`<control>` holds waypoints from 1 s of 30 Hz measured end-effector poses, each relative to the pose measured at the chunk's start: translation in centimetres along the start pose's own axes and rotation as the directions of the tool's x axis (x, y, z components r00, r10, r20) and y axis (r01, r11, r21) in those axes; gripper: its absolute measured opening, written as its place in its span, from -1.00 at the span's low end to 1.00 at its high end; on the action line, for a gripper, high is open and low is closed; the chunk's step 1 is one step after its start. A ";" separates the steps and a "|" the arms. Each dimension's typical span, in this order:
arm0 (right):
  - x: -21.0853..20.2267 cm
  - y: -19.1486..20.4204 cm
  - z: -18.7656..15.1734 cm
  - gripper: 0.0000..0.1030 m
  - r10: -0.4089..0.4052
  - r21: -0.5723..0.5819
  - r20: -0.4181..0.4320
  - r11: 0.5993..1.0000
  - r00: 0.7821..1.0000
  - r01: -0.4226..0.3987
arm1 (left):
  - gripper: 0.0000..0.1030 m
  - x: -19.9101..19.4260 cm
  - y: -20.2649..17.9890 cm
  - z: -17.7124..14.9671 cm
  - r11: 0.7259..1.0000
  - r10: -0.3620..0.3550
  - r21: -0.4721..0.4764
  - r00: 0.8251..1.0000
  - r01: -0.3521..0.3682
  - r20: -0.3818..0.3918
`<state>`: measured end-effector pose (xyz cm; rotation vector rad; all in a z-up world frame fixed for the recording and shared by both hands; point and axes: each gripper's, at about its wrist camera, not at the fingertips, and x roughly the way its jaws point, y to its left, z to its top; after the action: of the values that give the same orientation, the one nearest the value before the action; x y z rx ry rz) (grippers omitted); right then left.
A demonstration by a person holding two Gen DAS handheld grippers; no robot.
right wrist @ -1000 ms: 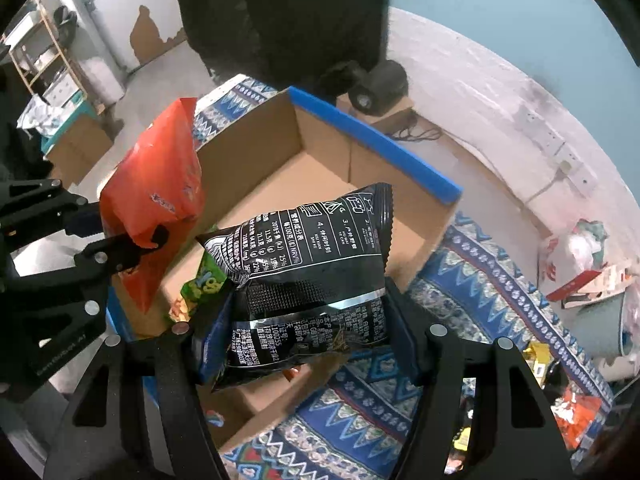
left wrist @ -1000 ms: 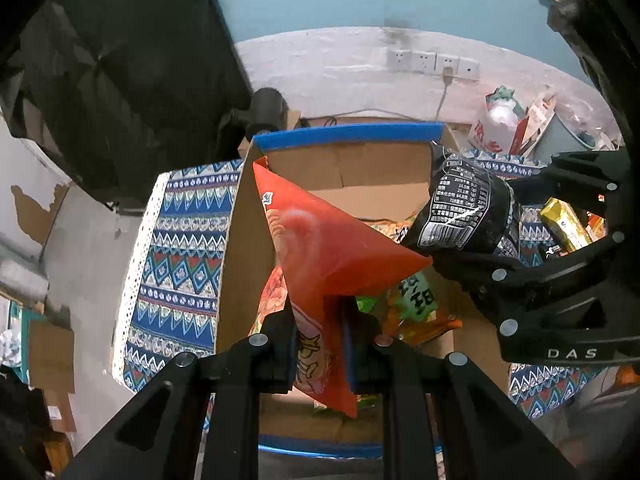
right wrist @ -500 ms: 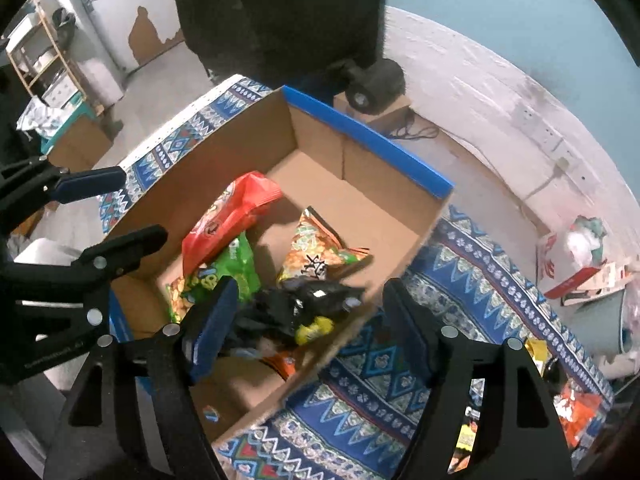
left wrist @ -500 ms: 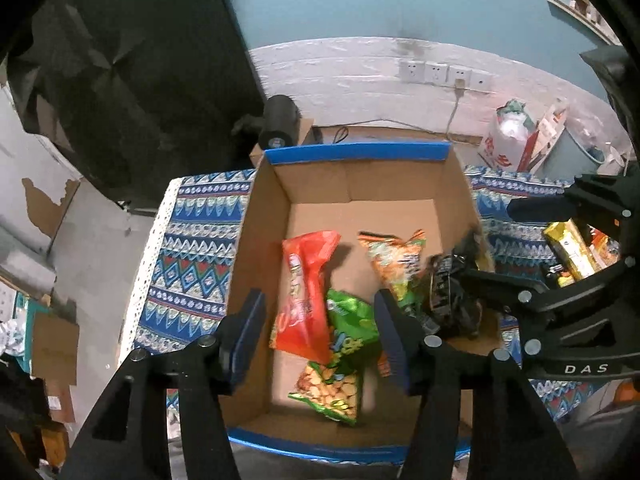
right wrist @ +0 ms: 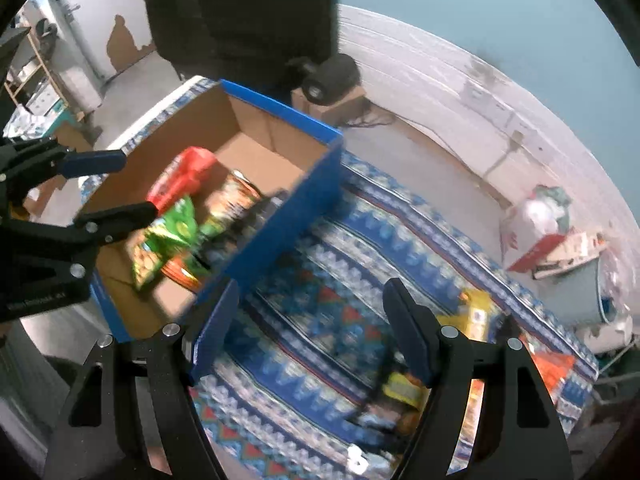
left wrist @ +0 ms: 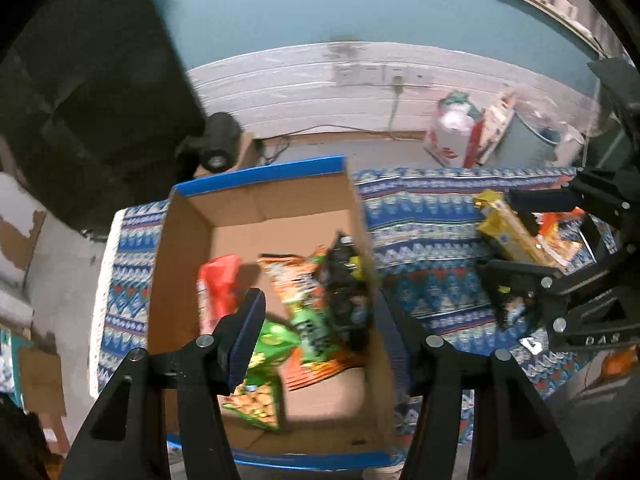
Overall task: Organize snacks
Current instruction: 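Move both tools back over the remaining snacks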
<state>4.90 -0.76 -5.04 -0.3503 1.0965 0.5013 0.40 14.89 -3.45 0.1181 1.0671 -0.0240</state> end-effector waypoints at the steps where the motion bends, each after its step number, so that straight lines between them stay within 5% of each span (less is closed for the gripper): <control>1: -0.2 -0.7 -0.5 0.46 -0.008 0.004 -0.004 1.000 1.000 0.008 | 0.13 -0.1 -0.8 0.2 1.000 -0.005 0.014 1.000 0.005 0.002; 18: -3.4 -10.9 -7.9 0.46 -0.089 0.099 -0.044 0.991 0.995 0.093 | 0.15 1.9 -10.8 2.3 0.984 -0.115 0.125 0.990 0.124 -0.077; 30: -1.9 -17.3 -12.9 0.46 -0.104 0.190 -0.113 0.974 0.988 0.125 | 0.22 5.9 -17.1 2.6 0.967 -0.142 0.185 0.974 0.175 -0.177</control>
<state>3.94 -22.20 -8.31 -0.2655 1.2069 0.2716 4.15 -2.19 -8.81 0.2185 1.2341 -0.2717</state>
